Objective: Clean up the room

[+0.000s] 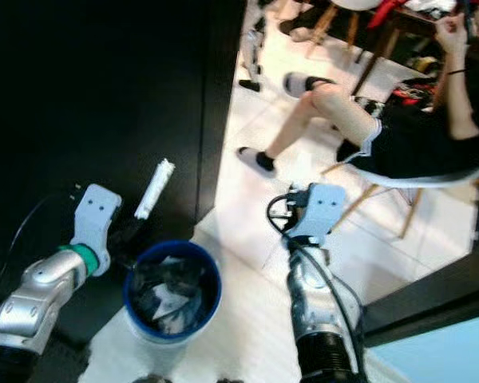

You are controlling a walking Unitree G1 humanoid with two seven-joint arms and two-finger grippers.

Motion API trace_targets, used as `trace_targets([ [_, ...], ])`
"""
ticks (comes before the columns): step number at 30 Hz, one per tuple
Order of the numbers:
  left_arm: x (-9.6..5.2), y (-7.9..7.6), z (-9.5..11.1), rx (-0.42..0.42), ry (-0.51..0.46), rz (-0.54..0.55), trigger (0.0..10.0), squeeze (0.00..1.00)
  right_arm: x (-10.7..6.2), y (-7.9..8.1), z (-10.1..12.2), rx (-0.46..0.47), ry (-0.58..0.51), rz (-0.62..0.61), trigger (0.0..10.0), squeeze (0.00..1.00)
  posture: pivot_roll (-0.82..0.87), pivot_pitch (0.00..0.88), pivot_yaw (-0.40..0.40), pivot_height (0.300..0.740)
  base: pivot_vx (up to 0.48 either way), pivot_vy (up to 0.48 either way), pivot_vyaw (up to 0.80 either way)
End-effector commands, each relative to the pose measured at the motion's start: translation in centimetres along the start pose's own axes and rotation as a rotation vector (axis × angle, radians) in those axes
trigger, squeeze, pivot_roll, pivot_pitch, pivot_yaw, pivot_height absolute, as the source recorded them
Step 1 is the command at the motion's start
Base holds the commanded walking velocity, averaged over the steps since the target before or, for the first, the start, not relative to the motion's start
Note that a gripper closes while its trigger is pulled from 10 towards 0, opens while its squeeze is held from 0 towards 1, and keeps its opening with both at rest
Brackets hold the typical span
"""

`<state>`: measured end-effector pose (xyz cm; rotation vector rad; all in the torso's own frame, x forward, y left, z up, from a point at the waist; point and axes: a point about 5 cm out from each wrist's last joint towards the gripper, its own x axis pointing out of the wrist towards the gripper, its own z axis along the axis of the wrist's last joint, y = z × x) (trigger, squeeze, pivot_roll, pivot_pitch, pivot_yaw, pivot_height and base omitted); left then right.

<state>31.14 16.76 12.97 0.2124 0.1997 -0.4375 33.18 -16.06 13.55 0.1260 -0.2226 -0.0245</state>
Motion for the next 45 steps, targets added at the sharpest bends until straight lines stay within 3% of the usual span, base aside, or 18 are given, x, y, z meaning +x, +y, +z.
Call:
trace_targets([
  [1,0.0,-0.7,-0.1,-0.015,0.005,-0.031,10.0,0.00,-0.4,-0.9,-0.5,-0.020,0.019,-0.030,10.0,0.00,0.12,0.119,0.013,0.740,0.000,0.000,0.00],
  [8,-1.1,-1.3,-1.1,0.025,0.041,-0.136,10.0,0.00,-0.3,-0.2,-0.7,-0.023,0.022,-0.004,10.0,0.00,0.12,0.124,0.017,0.740,0.000,0.000,0.00],
  [13,-1.2,-1.9,-3.0,0.052,0.153,-0.178,10.0,0.00,-0.3,0.2,-0.6,-0.020,0.023,0.009,10.0,0.00,0.12,0.131,0.015,0.740,0.000,0.000,0.00],
  [19,-1.0,-3.4,-5.7,-0.034,0.259,-0.265,10.0,0.00,-0.5,0.6,-0.8,-0.029,0.027,0.034,10.0,0.00,0.12,0.145,0.011,0.740,0.000,0.000,0.00],
  [23,1.0,-3.5,-7.1,0.011,0.326,-0.223,10.0,0.00,-0.5,1.3,-0.8,-0.026,0.034,0.071,10.0,0.00,0.10,0.162,-0.001,0.740,0.000,0.000,0.00],
  [28,2.0,-3.2,-8.0,0.070,0.392,-0.180,10.0,0.00,-0.6,1.8,-0.9,-0.024,0.044,0.108,10.0,0.00,0.09,0.177,-0.012,0.740,0.000,0.000,0.00],
  [31,2.9,-2.7,-8.7,0.138,0.448,-0.090,10.0,0.00,-1.1,2.7,-1.3,-0.021,0.069,0.178,10.0,0.00,0.08,0.190,-0.029,0.740,0.000,0.000,0.00],
  [32,2.9,-2.3,-9.2,0.155,0.482,-0.043,10.0,0.17,-1.2,3.0,-1.3,-0.016,0.076,0.202,10.0,0.00,0.07,0.191,-0.033,0.740,0.000,0.000,0.00],
  [38,2.9,-2.0,-9.7,0.163,0.516,-0.003,10.0,0.17,-1.3,3.3,-1.3,-0.010,0.080,0.220,10.0,0.00,0.07,0.191,-0.033,0.740,0.000,0.000,0.00],
  [39,2.7,-2.3,-10.3,0.158,0.532,-0.021,10.0,1.00,-1.1,3.3,-1.2,-0.011,0.080,0.224,10.0,0.00,0.08,0.199,-0.044,0.740,0.000,0.000,0.00],
  [43,2.4,-2.9,-11.1,0.118,0.537,-0.024,10.0,1.00,-0.6,3.8,-1.0,-0.007,0.078,0.262,10.0,0.00,0.08,0.202,-0.056,0.740,0.000,0.000,0.00],
  [44,2.4,-3.1,-11.3,0.096,0.532,-0.026,10.0,0.00,-0.5,4.1,-0.9,-0.003,0.078,0.281,10.0,0.00,0.08,0.202,-0.056,0.740,0.000,0.000,0.00],
  [45,2.4,-3.1,-11.3,0.096,0.532,-0.026,10.0,0.00,-0.5,4.1,-0.9,-0.003,0.078,0.281,10.0,0.00,0.08,0.202,-0.056,0.740,0.000,0.000,0.00],
])
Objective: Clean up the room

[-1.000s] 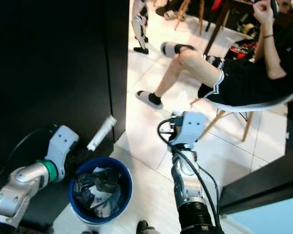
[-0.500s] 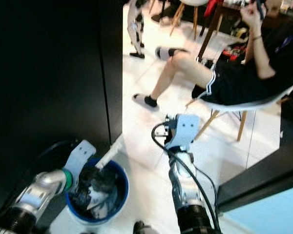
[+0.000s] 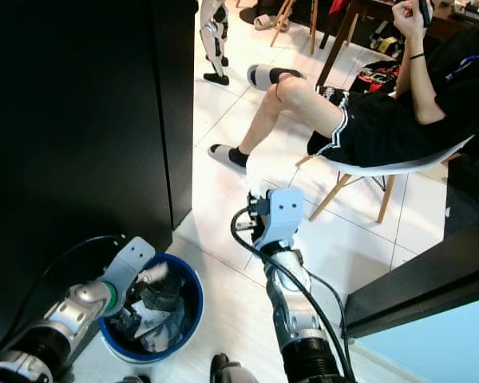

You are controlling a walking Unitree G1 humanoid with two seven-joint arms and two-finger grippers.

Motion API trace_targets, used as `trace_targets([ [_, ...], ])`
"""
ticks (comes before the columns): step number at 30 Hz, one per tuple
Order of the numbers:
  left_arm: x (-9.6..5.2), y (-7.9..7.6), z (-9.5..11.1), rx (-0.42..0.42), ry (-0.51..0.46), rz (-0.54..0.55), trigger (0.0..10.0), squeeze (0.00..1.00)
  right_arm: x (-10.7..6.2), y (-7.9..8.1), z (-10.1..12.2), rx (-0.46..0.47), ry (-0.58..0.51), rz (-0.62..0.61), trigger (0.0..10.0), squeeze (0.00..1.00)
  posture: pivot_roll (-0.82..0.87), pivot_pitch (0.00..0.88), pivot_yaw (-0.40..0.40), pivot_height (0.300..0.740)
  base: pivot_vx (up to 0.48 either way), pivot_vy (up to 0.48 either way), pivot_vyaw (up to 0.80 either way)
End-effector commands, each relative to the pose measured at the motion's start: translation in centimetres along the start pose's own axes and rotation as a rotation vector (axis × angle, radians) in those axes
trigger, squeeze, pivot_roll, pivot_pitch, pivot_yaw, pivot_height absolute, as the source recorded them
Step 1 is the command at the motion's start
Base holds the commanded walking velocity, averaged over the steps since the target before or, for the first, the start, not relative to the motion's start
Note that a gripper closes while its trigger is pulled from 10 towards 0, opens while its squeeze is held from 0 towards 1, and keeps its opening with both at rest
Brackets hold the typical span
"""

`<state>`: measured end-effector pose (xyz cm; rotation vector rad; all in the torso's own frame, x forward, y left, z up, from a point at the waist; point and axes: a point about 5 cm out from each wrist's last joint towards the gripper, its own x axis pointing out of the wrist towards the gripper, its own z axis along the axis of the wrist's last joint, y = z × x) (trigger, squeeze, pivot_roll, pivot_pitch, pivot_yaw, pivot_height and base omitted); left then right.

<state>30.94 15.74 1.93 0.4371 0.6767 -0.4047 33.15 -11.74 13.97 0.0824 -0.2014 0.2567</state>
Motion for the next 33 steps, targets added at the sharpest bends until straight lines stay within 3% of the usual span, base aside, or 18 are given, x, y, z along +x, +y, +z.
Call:
trace_targets([
  [1,0.0,-0.2,-0.9,-0.030,0.002,0.009,10.0,0.00,0.0,1.1,-0.9,0.040,0.055,0.090,10.0,0.00,0.09,0.202,-0.061,0.740,0.000,0.000,0.00],
  [5,-0.5,1.3,-0.6,0.014,-0.056,0.149,10.0,0.00,0.7,4.6,-1.9,0.067,0.136,0.348,10.0,0.00,0.13,0.210,-0.078,0.740,0.000,0.000,0.00],
  [10,-1.6,2.3,0.0,0.004,-0.151,0.240,10.0,0.00,1.2,6.3,-3.3,0.094,0.222,0.458,10.0,0.00,0.16,0.215,-0.087,0.740,0.000,0.000,0.00],
  [11,-4.1,3.2,0.9,-0.052,-0.274,0.347,10.0,0.00,1.4,7.3,-4.6,0.080,0.297,0.484,10.0,0.00,0.20,0.221,-0.093,0.740,0.000,0.000,0.00],
  [14,-5.3,3.6,1.1,-0.070,-0.318,0.391,10.0,0.00,1.4,7.6,-5.1,0.069,0.324,0.492,10.0,0.00,0.20,0.221,-0.093,0.740,0.000,0.000,0.00],
  [15,-6.7,3.1,0.5,-0.096,-0.342,0.381,10.0,0.00,1.5,8.0,-5.4,0.066,0.345,0.488,10.0,0.00,0.25,0.232,-0.107,0.740,0.000,0.000,0.00],
  [16,-6.7,3.1,0.5,-0.096,-0.342,0.381,10.0,0.00,1.5,8.0,-5.4,0.066,0.345,0.488,10.0,0.00,0.25,0.232,-0.107,0.740,0.000,0.000,0.00],
  [17,-8.8,2.3,-0.3,-0.118,-0.370,0.365,10.0,0.00,1.4,8.5,-5.9,0.038,0.377,0.479,10.0,0.00,0.30,0.254,-0.133,0.740,0.000,0.000,0.00],
  [18,-8.8,2.3,-0.3,-0.118,-0.370,0.365,10.0,0.00,1.4,8.5,-5.9,0.038,0.377,0.479,10.0,0.00,0.30,0.254,-0.133,0.740,0.000,0.000,0.00],
  [19,-10.5,1.8,-0.8,-0.128,-0.389,0.354,10.0,0.00,1.4,8.9,-6.2,0.016,0.399,0.474,10.0,0.00,0.30,0.254,-0.133,0.740,0.000,0.000,0.00],
  [20,-10.5,1.8,-0.8,-0.128,-0.389,0.354,10.0,0.00,1.4,8.9,-6.2,0.016,0.399,0.474,10.0,0.00,0.30,0.254,-0.133,0.740,0.000,0.000,0.00],
  [21,-12.3,1.2,-1.3,-0.156,-0.401,0.357,10.0,0.00,1.3,9.0,-6.7,-0.023,0.432,0.453,10.0,0.00,0.34,0.275,-0.148,0.740,0.000,0.000,0.00],
  [24,-13.6,0.7,-1.7,-0.174,-0.404,0.360,10.0,0.00,1.2,8.8,-7.2,-0.050,0.459,0.423,10.0,0.00,0.35,0.279,-0.150,0.740,0.000,0.000,0.00],
  [25,-14.6,0.3,-2.3,-0.189,-0.400,0.361,10.0,0.00,1.0,8.5,-7.6,-0.053,0.474,0.391,10.0,0.46,0.38,0.288,-0.150,0.740,0.000,0.000,0.00],
  [26,-14.6,0.3,-2.3,-0.189,-0.400,0.361,10.0,0.00,1.0,8.5,-7.6,-0.053,0.474,0.391,10.0,0.46,0.38,0.288,-0.150,0.740,0.000,0.000,0.00],
  [27,-15.3,0.1,-3.0,-0.197,-0.379,0.363,10.0,0.00,0.9,8.5,-7.8,-0.025,0.480,0.374,10.0,1.00,0.38,0.295,-0.150,0.740,0.000,0.000,0.00],
  [29,-16.1,0.0,-3.8,-0.194,-0.340,0.380,10.0,0.00,0.7,9.0,-8.0,-0.002,0.485,0.386,10.0,1.00,0.40,0.306,-0.143,0.740,0.000,0.000,0.00],
  [33,-16.3,0.2,-3.4,-0.198,-0.333,0.387,10.0,0.00,0.7,9.3,-8.2,-0.023,0.505,0.395,10.0,1.00,0.40,0.306,-0.143,0.740,0.000,0.000,0.00],
])
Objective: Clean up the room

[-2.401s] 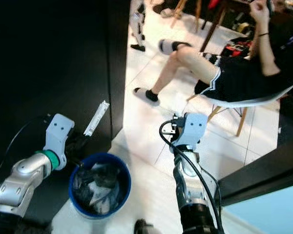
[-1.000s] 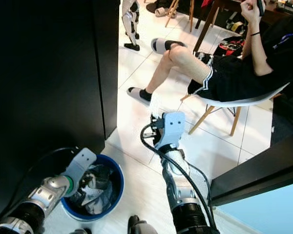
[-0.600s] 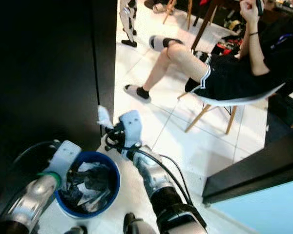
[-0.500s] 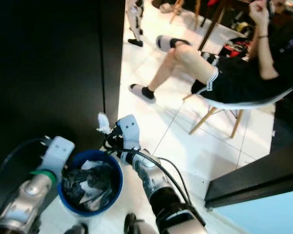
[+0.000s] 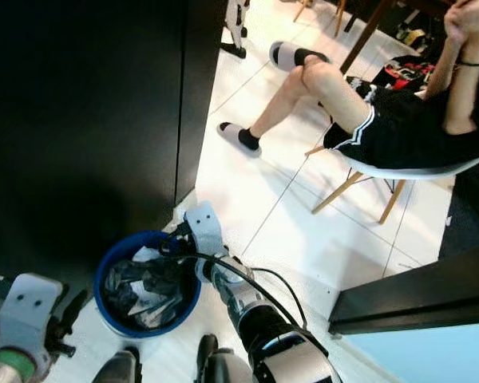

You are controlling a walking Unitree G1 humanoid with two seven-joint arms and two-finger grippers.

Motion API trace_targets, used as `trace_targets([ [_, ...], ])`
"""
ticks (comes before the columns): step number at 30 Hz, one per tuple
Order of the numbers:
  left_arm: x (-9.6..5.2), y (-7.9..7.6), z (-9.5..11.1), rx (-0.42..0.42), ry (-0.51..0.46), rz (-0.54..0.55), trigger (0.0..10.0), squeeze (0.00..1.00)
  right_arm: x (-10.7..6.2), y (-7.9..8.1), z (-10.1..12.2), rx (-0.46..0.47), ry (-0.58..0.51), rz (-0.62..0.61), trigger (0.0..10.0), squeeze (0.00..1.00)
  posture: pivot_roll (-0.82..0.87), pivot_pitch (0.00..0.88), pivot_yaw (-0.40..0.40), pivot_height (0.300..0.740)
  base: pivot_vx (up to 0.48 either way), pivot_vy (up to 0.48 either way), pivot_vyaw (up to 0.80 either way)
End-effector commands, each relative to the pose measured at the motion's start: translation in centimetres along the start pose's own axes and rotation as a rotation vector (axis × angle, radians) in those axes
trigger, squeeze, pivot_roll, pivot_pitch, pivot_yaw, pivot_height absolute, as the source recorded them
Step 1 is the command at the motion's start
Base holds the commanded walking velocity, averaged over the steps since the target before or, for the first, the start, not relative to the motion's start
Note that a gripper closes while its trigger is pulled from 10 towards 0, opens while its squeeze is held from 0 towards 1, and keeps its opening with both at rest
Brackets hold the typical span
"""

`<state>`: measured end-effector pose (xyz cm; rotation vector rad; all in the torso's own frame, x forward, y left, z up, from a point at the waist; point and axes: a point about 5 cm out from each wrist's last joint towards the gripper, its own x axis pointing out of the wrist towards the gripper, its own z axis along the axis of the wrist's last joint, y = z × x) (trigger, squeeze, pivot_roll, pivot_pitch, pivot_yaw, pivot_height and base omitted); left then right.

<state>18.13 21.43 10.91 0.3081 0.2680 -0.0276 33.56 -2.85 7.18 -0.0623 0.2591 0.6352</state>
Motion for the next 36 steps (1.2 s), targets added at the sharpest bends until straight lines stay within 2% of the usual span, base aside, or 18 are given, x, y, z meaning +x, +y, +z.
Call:
trace_targets([
  [1,-0.2,-0.4,-0.1,-0.012,0.020,-0.019,10.0,0.00,0.3,1.2,-0.5,0.021,0.024,0.028,10.0,1.00,0.40,0.306,-0.143,0.740,0.000,0.000,0.00],
  [6,0.3,-0.5,0.5,-0.005,0.013,-0.025,10.0,0.00,0.2,1.7,-0.6,0.061,0.012,0.101,10.0,1.00,0.38,0.298,-0.139,0.740,0.000,0.000,0.00],
  [10,0.6,-0.5,0.9,-0.007,0.012,-0.022,10.0,0.00,0.2,1.4,-0.6,0.060,0.006,0.086,10.0,1.00,0.37,0.289,-0.137,0.740,0.000,0.000,0.00],
  [11,0.8,-0.6,1.1,-0.001,0.006,-0.022,10.0,0.00,0.1,0.9,-0.4,0.061,-0.008,0.060,10.0,0.34,0.37,0.289,-0.137,0.740,0.000,0.000,0.00],
  [12,0.8,-0.6,1.1,-0.001,0.006,-0.022,10.0,0.00,0.1,0.9,-0.4,0.061,-0.008,0.060,10.0,0.34,0.37,0.289,-0.137,0.740,0.000,0.000,0.00],
  [13,1.6,-0.9,1.6,0.011,-0.021,-0.017,10.0,0.00,-0.3,-0.3,-0.1,0.089,-0.056,0.014,10.0,0.00,0.36,0.282,-0.134,0.740,0.000,0.000,0.00],
  [14,1.6,-0.9,1.6,0.011,-0.021,-0.017,10.0,0.00,-0.3,-0.3,-0.1,0.089,-0.056,0.014,10.0,0.00,0.36,0.282,-0.134,0.740,0.000,0.000,0.00],
  [16,3.7,-1.5,2.6,-0.014,-0.082,0.003,10.0,0.00,-1.4,-2.4,0.2,0.112,-0.156,-0.077,10.0,0.00,0.30,0.255,-0.115,0.740,0.000,0.000,0.00],
  [17,3.7,-1.5,2.6,-0.014,-0.082,0.003,10.0,0.00,-1.4,-2.4,0.2,0.112,-0.156,-0.077,10.0,0.00,0.30,0.255,-0.115,0.740,0.000,0.000,0.00],
  [18,4.9,-2.1,2.9,-0.028,-0.107,0.011,10.0,0.00,-2.4,-3.4,0.0,0.115,-0.217,-0.144,10.0,0.00,0.26,0.238,-0.101,0.740,0.000,0.000,0.00],
  [21,6.7,-3.7,3.2,-0.030,-0.124,-0.029,10.0,0.00,-4.8,-5.1,-0.6,0.108,-0.330,-0.310,10.0,0.00,0.21,0.215,-0.076,0.740,0.000,0.000,0.00],
  [23,6.9,-4.0,3.3,-0.027,-0.120,-0.048,10.0,0.00,-5.4,-5.4,-0.7,0.109,-0.353,-0.345,10.0,0.00,0.21,0.215,-0.076,0.740,0.000,0.000,0.00],
  [24,7.3,-4.5,3.6,-0.050,-0.129,-0.074,10.0,0.00,-6.7,-6.3,-0.7,0.060,-0.381,-0.437,10.0,0.00,0.19,0.195,-0.055,0.740,0.000,0.000,0.00],
  [25,7.3,-4.5,3.6,-0.050,-0.129,-0.074,10.0,0.00,-6.7,-6.3,-0.7,0.060,-0.381,-0.437,10.0,0.00,0.19,0.195,-0.055,0.740,0.000,0.000,0.00],
  [27,7.8,-5.0,4.0,-0.078,-0.138,-0.106,10.0,0.00,-8.2,-7.2,-0.8,-0.002,-0.419,-0.549,10.0,0.00,0.18,0.190,-0.046,0.740,0.000,0.000,0.00],
  [29,8.1,-5.2,4.2,-0.082,-0.146,-0.124,10.0,0.00,-8.8,-7.8,-0.9,-0.002,-0.424,-0.602,10.0,0.00,0.16,0.175,-0.028,0.740,-0.178,0.000,0.00],
  [31,8.5,-5.3,4.4,-0.077,-0.153,-0.143,10.0,0.00,-9.1,-8.5,-1.1,0.023,-0.424,-0.642,10.0,0.00,0.16,0.169,-0.025,0.740,-0.401,0.000,0.00],
  [36,9.0,-5.2,4.5,-0.073,-0.161,-0.141,10.0,0.00,-8.8,-8.8,-0.4,0.026,-0.436,-0.627,10.0,0.00,0.16,0.157,-0.027,0.740,-0.442,0.000,0.00],
])
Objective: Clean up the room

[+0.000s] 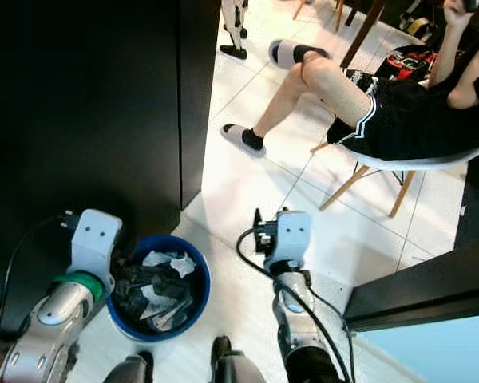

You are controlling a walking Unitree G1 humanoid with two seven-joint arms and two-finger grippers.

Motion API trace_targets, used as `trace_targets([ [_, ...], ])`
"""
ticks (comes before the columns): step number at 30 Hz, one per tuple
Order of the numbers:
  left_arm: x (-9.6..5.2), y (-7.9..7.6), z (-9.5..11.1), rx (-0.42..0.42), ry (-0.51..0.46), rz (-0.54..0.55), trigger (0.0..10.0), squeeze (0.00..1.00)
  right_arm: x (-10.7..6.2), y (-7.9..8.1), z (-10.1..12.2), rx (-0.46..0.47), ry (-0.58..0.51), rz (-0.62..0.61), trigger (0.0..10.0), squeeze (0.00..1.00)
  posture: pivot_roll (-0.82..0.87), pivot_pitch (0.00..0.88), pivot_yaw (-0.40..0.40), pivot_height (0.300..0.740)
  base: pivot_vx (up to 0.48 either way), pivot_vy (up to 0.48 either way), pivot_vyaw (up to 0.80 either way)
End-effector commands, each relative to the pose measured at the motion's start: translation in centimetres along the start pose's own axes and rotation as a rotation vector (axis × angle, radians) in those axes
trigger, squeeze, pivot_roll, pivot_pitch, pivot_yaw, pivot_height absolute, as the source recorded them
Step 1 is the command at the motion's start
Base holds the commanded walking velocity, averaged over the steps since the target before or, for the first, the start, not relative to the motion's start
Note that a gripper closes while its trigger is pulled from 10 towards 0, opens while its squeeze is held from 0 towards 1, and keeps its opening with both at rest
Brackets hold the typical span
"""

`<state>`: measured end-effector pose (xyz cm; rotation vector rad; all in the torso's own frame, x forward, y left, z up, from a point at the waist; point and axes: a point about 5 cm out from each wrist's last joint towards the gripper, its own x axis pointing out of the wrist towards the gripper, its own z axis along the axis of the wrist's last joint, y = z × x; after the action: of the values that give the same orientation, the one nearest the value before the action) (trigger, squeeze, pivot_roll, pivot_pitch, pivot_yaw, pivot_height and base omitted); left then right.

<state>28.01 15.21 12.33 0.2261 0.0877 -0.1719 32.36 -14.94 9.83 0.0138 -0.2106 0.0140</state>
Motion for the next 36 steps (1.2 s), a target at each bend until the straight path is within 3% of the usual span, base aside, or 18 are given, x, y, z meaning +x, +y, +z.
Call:
trace_targets([
  [1,-0.08,-0.33,-1.23,-0.015,0.035,-0.012,10.0,0.00,-0.59,0.01,-0.60,0.007,0.030,0.001,10.0,0.00,0.16,0.157,-0.027,0.740,-0.439,0.000,0.00],
  [10,0.29,-0.57,-1.35,-0.017,0.028,-0.014,10.0,0.00,-0.62,0.83,-0.28,0.006,0.030,0.013,10.0,0.00,0.16,0.153,-0.029,0.740,-0.431,0.000,0.00],
  [36,0.62,-0.54,-1.64,-0.011,0.020,-0.016,10.0,0.00,-0.66,0.67,-0.51,-0.004,0.058,0.029,10.0,0.00,0.15,0.142,-0.032,0.740,-0.393,0.000,0.00],
])
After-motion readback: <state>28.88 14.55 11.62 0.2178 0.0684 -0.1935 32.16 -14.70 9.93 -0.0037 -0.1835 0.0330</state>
